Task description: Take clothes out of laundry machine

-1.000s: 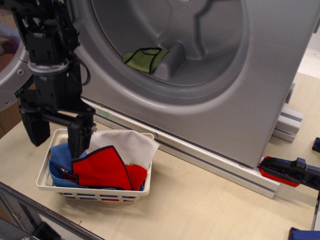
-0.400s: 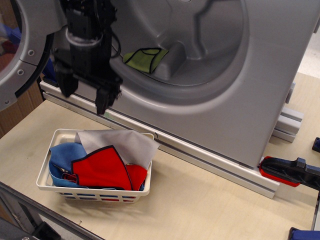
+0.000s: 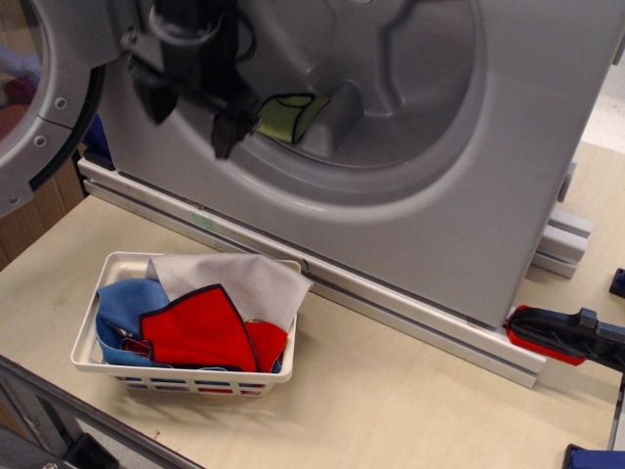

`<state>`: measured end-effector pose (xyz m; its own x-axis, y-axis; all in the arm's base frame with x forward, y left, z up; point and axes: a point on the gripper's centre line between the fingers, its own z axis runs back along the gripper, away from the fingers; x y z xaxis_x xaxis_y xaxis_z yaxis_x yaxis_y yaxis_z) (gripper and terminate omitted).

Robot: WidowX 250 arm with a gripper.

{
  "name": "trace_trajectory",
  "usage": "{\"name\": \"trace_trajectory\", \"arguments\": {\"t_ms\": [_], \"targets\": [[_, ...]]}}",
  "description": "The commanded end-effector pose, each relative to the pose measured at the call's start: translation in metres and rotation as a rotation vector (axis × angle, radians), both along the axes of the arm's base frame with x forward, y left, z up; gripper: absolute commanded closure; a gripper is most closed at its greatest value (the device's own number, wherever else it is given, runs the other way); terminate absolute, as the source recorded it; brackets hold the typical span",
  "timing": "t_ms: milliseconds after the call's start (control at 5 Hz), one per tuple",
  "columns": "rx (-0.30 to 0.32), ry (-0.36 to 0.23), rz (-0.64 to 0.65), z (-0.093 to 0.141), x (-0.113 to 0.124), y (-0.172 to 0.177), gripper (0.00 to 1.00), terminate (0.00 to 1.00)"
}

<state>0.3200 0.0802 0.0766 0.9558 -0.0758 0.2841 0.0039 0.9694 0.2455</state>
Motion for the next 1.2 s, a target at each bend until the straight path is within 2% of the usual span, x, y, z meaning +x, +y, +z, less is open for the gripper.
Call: {"name": "trace_trajectory", "arguments": {"t_ms": [0, 200, 800, 1000], "targets": [[-0.013, -0.129, -0.064, 0.014, 0.037, -0.003, 0.00, 0.00], [-0.013, -0.150, -0.096, 0.013, 0.055, -0.014, 0.00, 0.00], [0.018, -0.098, -0.130, -0.017, 0.077, -0.026, 0.00, 0.00], [0.071, -0.078, -0.096, -0.020, 0.076, -0.023, 1.00, 0.00]]}}
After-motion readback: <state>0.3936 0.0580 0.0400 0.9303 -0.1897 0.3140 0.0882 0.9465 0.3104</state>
